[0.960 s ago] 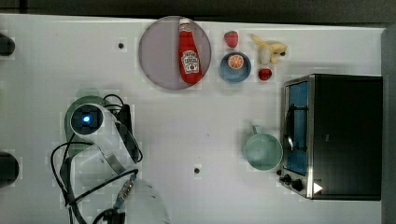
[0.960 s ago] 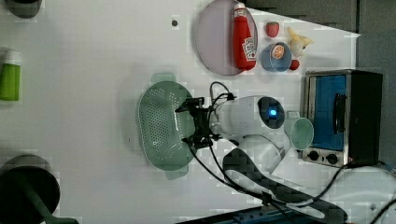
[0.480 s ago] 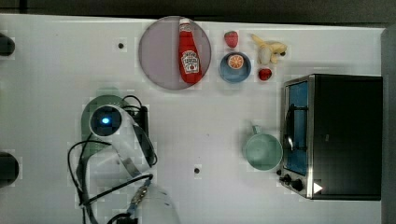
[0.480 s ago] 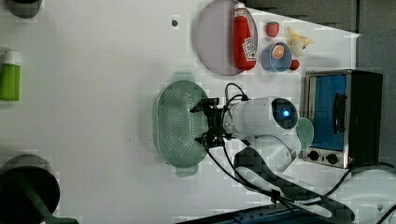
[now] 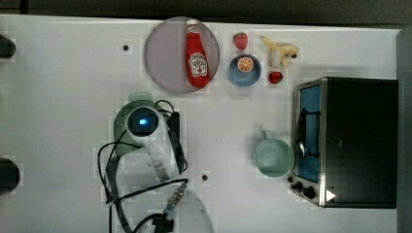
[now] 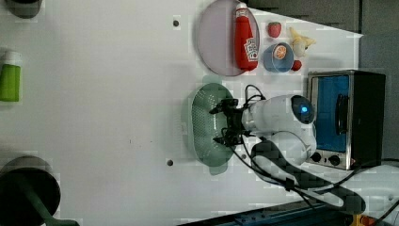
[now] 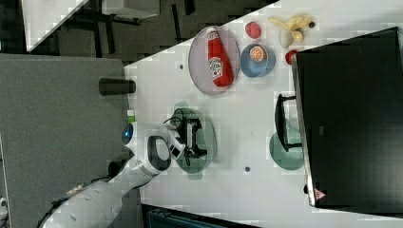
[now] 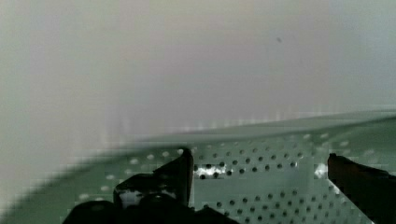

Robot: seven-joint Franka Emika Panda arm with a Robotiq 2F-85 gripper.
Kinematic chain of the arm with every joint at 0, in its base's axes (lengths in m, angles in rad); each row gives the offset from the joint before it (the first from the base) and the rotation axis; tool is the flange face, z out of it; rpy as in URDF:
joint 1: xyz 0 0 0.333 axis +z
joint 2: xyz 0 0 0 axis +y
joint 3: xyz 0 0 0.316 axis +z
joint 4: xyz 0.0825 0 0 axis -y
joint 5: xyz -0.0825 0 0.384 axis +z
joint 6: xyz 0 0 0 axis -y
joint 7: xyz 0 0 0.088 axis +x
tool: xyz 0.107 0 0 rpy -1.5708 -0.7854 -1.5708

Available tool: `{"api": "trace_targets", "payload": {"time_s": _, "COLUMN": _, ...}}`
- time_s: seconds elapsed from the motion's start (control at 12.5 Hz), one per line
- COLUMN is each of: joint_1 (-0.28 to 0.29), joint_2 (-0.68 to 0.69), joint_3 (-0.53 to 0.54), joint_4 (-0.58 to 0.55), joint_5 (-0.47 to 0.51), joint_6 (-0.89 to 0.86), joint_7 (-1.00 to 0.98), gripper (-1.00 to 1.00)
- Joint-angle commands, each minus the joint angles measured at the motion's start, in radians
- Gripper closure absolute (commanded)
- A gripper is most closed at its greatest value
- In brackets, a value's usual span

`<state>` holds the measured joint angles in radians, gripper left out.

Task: Drag strainer left to right.

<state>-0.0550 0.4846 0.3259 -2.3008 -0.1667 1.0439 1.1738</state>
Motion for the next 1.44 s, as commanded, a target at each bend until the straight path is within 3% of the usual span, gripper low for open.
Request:
{"api": "trace_targets", "payload": {"time_s": 0.08, "joint_1": -0.053, "joint_2": -0.041, "joint_3": -0.028, "joint_4": -0.010, "joint_5": 0.000, "joint_6": -0.003, "joint_7": -0.086, "gripper": -1.00}}
{"api": "trace_targets", "payload": {"time_s": 0.64, "joint_1": -0.080, "joint_2": -0.060, "joint_3": -0.101, "joint_4": -0.038, "joint_5": 0.000, "joint_6": -0.003, "joint_7": -0.155, "gripper": -1.00}}
{"api": "trace_targets", "payload": {"time_s": 1.44, "joint_1": -0.088, "joint_2": -0.070, "joint_3": -0.287, "joint_4": -0.038, "joint_5": 0.000, "joint_6": 0.004, "joint_7": -0.341, "gripper": -1.00}}
